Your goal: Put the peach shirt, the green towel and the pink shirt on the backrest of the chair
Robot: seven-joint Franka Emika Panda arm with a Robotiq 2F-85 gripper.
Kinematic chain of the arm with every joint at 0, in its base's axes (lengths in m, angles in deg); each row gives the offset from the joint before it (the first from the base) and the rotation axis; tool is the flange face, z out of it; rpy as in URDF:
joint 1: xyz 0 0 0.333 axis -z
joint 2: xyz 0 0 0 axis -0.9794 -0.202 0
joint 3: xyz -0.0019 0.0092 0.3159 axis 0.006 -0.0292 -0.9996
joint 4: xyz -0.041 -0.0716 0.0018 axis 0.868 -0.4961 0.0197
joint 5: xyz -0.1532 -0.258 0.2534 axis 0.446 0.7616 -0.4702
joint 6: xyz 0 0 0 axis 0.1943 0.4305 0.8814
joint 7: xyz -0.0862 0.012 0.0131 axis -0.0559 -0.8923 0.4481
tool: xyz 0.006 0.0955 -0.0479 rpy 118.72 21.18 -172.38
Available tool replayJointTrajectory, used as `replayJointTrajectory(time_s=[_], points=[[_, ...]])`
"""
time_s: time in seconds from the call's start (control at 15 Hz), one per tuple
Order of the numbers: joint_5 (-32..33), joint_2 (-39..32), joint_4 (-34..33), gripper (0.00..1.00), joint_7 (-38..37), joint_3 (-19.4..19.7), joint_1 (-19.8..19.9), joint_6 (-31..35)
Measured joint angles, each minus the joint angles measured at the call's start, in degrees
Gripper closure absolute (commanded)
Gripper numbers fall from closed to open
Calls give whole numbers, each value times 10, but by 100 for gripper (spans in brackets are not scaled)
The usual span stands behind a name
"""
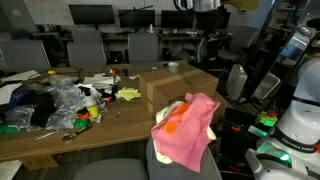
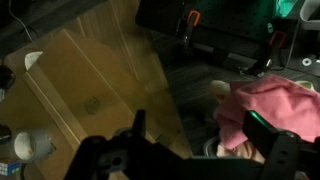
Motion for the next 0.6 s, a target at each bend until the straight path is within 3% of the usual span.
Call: replayJointTrajectory(time_s=[0.6], points=[[4, 43, 38, 0, 6, 87, 54, -14]])
